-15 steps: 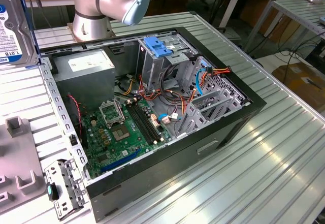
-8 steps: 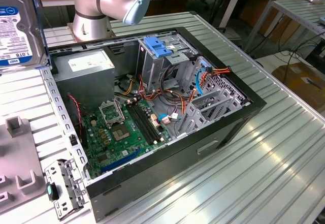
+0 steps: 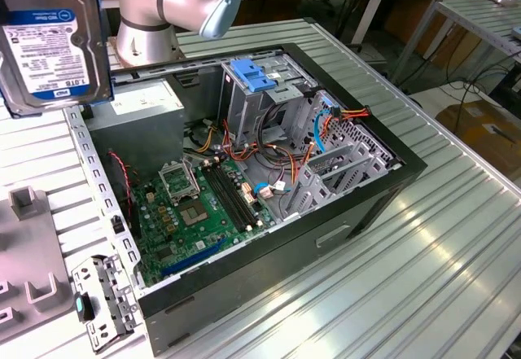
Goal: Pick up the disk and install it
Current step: 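Pick up the disk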
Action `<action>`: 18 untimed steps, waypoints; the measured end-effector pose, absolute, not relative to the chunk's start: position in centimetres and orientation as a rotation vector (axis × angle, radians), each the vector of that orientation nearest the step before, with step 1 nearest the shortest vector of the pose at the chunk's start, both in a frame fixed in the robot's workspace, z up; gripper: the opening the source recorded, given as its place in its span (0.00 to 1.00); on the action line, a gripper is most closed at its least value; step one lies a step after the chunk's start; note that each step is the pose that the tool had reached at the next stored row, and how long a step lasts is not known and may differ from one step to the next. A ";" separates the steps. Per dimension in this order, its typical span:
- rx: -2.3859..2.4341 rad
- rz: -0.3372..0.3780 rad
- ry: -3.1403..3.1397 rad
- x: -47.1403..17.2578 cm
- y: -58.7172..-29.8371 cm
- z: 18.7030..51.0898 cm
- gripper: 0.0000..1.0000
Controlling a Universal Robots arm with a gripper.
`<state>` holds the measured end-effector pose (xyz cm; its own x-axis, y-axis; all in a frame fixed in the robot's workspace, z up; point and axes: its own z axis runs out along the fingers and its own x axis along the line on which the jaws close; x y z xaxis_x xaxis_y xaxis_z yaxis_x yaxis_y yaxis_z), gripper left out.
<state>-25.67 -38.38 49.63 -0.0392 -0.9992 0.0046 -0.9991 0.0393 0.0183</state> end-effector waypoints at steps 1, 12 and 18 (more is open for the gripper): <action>2.166 -0.016 -2.253 -25.5 -38.4 49.6 0.37; 2.166 -0.016 -2.253 -22.7 -38.4 49.6 0.37; 2.166 -0.016 -2.253 -21.7 -38.7 49.6 0.37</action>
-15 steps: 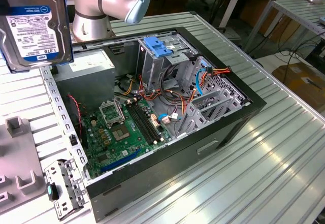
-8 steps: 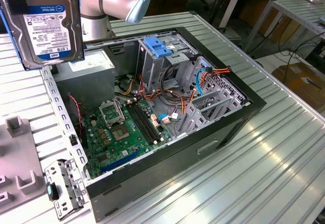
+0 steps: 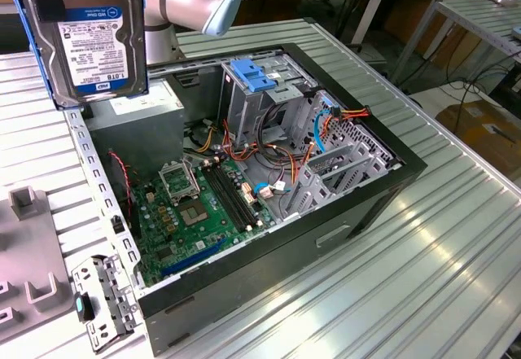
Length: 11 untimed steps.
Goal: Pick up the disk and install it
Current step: 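Pick up the disk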
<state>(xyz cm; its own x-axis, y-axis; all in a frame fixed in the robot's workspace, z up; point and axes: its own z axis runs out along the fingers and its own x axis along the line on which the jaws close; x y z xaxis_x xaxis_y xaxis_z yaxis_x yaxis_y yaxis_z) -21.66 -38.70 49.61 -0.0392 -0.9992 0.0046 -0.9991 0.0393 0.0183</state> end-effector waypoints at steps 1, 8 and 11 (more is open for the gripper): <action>2.166 -0.016 -2.253 -21.6 -38.9 49.6 0.37; 2.166 -0.016 -2.253 -19.9 -40.9 49.5 0.37; 2.166 -0.016 -2.253 -18.4 -41.0 49.4 0.37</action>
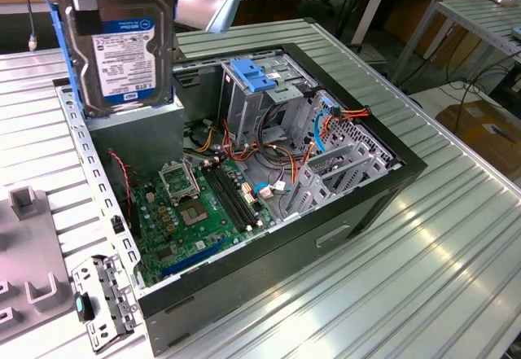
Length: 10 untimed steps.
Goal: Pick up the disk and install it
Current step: 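Pick up the disk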
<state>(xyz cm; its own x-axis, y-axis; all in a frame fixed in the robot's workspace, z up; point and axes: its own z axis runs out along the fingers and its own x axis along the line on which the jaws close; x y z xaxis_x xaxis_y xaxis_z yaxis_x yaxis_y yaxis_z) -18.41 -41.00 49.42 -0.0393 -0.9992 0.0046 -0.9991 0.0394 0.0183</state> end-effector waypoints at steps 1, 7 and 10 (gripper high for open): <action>2.166 -0.016 -2.253 -17.9 -41.0 49.4 0.37; 2.166 -0.016 -2.253 -14.0 -41.2 49.3 0.37; 2.166 -0.015 -2.253 -12.8 -41.3 49.2 0.37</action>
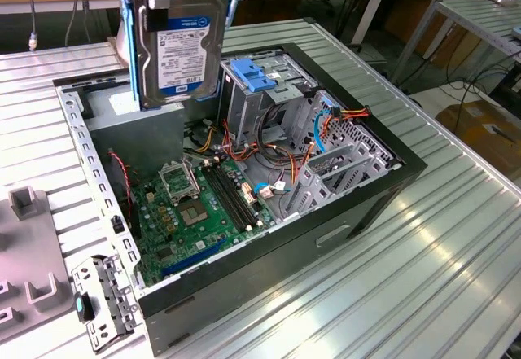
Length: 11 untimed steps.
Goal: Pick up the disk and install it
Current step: 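Pick up the disk, then insert the disk into the insertion slot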
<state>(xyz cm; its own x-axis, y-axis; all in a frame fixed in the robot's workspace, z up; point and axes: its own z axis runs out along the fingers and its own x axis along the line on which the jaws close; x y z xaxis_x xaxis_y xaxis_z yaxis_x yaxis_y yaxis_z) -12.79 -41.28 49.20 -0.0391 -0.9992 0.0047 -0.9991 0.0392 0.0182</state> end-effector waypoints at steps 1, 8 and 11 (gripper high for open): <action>2.166 -0.015 -2.253 -12.6 -41.3 49.2 0.37; 2.166 -0.015 -2.253 -12.1 -41.3 49.2 0.37; 2.166 -0.015 -2.253 -12.1 -41.3 49.2 0.37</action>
<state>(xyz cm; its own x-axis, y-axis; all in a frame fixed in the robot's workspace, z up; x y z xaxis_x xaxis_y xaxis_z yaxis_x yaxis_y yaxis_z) -12.07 -41.29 49.17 -0.0391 -0.9992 0.0048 -0.9991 0.0392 0.0182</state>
